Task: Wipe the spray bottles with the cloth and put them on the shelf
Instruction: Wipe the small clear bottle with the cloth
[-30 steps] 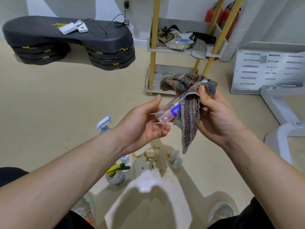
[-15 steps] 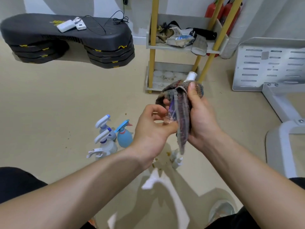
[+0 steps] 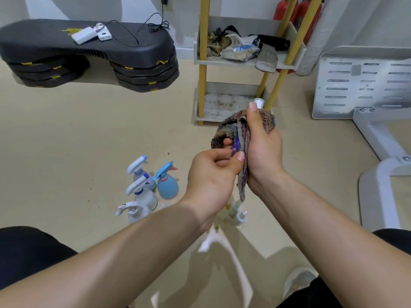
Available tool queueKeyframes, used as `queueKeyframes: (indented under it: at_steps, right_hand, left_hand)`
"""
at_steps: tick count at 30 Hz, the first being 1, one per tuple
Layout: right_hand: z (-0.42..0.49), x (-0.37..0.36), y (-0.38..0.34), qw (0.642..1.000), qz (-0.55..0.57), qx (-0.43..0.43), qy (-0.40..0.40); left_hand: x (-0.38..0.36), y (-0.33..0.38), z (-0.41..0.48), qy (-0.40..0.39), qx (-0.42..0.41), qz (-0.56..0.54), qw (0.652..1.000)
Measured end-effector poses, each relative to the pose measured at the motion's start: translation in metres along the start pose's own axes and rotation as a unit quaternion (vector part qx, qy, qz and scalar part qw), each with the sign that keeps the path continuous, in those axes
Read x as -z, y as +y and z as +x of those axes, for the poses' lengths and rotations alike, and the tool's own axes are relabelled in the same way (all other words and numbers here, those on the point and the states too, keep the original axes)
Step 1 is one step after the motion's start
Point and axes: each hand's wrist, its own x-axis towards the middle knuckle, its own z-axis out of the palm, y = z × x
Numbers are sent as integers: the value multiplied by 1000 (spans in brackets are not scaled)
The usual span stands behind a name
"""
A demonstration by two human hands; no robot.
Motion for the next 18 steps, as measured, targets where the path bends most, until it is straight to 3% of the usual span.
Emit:
queueKeyframes:
  at_steps: [5, 10, 18]
  right_hand:
    - [6, -2, -1, 999, 30, -39, 9]
    - [9, -4, 6, 998, 32, -23, 39]
    - [17, -6, 1, 999, 29, -25, 13]
  left_hand:
    - [-4, -2, -3, 59, 1, -22, 998]
    - [-5, -10, 1, 6, 47, -95, 994]
    - [0, -2, 15, 23, 55, -111, 992]
